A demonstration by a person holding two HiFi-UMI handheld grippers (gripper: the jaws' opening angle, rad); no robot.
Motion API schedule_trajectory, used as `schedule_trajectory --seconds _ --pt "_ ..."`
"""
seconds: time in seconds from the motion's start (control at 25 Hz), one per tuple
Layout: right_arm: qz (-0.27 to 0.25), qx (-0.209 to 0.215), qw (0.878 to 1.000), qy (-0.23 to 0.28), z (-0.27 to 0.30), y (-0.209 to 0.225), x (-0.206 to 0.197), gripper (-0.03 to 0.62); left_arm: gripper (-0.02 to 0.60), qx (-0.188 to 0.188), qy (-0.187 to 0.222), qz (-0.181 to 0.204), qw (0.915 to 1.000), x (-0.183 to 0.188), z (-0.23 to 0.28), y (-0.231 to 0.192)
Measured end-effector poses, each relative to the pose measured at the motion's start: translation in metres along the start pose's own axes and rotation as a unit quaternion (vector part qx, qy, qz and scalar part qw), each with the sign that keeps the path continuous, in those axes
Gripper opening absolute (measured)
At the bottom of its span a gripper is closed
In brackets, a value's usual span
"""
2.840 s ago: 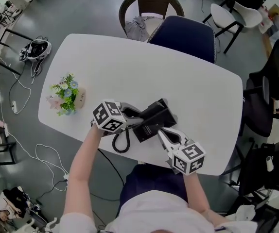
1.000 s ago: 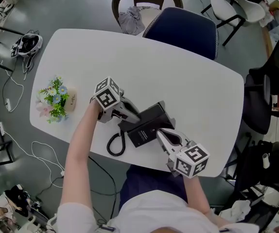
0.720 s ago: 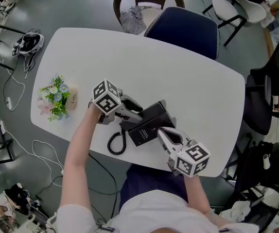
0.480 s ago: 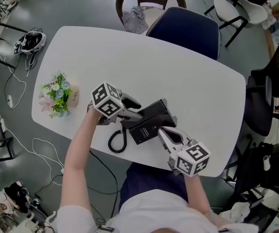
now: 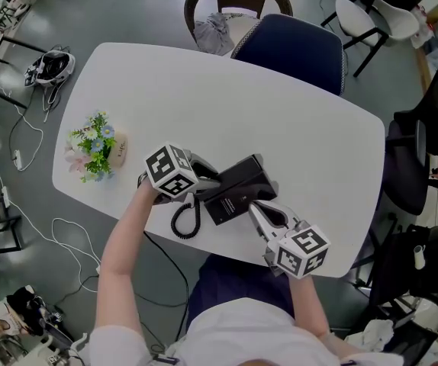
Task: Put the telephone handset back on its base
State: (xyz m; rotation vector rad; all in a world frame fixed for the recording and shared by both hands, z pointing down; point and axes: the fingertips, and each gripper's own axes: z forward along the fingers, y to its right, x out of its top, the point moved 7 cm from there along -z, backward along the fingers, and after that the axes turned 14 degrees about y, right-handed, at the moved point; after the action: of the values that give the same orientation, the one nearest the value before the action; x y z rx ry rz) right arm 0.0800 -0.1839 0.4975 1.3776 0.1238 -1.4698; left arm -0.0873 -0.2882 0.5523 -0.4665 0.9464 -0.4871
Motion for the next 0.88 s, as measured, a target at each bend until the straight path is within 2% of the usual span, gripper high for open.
schedule_trajectory --seconds 0.12,0.32,0.48,0.6,0.76,0.88 --pt "-0.001 -0.003 1.0 0.002 -0.002 0.001 -0.001 0.043 0.098 -0.012 0.012 -0.017 0.9997 -0.002 0.0 0.001" --pt "-0.001 -0.002 1.0 0.0 -0.003 0.002 -0.003 0.043 0.083 -0.048 0.072 -0.046 0.9952 -0.008 -0.007 -0.001" --pt "-0.001 -0.003 1.0 0.0 -0.005 0.002 -0.003 0.043 0.078 -0.08 0.105 -0.058 0.9895 -0.011 -0.009 -0.003" --pt "-0.002 -0.005 1.0 0.0 -0.005 0.003 -0.002 0.043 0.078 -0.107 0.132 -0.071 0.9828 -0.012 -0.012 -0.008" --pt "-0.001 -0.01 1.0 0.001 -0.007 0.006 -0.001 0.043 0.077 -0.158 0.169 -0.093 0.9683 -0.012 -0.016 -0.009" --pt "0.0 -0.013 1.0 0.001 -0.008 0.007 -0.001 0.043 0.077 -0.187 0.178 -0.104 0.9607 -0.012 -0.015 -0.01"
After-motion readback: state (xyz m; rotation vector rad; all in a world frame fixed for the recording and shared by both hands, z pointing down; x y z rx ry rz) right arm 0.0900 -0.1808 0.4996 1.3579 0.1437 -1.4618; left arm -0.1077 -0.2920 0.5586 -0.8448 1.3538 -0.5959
